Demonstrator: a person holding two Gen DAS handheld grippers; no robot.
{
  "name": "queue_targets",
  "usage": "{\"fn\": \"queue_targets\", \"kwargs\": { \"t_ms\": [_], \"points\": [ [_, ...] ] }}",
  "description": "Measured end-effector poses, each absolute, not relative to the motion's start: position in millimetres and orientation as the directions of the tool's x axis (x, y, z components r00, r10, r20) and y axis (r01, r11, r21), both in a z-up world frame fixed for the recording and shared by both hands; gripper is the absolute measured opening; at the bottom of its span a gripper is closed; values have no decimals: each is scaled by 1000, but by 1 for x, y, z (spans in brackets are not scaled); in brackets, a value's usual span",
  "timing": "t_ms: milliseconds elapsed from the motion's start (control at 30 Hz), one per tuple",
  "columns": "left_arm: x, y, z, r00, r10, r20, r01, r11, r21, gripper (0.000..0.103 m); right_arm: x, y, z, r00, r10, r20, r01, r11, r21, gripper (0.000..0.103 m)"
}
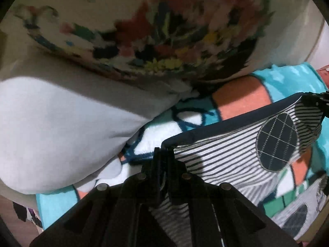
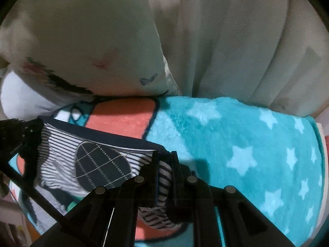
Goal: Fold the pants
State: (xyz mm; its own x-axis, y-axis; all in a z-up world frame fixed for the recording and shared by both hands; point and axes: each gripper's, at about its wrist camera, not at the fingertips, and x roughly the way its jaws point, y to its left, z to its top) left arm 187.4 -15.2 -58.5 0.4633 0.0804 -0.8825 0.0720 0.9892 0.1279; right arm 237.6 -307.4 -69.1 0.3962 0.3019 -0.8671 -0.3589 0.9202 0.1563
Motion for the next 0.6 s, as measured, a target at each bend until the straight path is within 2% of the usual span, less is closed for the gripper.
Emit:
{"fn": "queue_targets", "kwargs": {
  "t_ms": [100,133,167,233,267,300,400,467,533,600],
  "points": [
    [199,-18,-73,451,121,-884,60,984,166,14,257,-305,-88,368,295,-882,-349,923,163,11],
    [203,-19,-79,442,141,-886,53,982,183,22,263,-304,-95,359,291,-887,-344,924,164,12],
    [204,-18,-83,437,153,-886,48,980,193,25,267,-303,-100,351,286,-891,-339,926,164,14],
    [204,-14,-86,427,150,-892,32,983,180,30,278,-305,-113,332,277,-902,-320,932,168,32],
    [202,-11,-84,427,136,-894,20,987,160,30,283,-309,-119,330,266,-906,-295,941,168,46],
    [199,-8,-80,432,130,-892,8,989,148,33,284,-315,-120,334,273,-902,-274,944,184,52],
    [180,-3,-57,469,185,-864,-51,982,183,50,279,-334,-112,373,300,-878,-218,948,232,57],
    [163,-3,-40,495,201,-845,-87,979,182,55,268,-349,-101,425,283,-860,-185,957,223,60],
    [147,-6,-26,506,213,-835,-127,977,173,64,253,-364,-91,461,280,-842,-151,960,237,65],
    [133,-13,-15,512,219,-831,-158,974,159,66,239,-377,-88,465,301,-833,-112,953,282,68]
  ]
}}
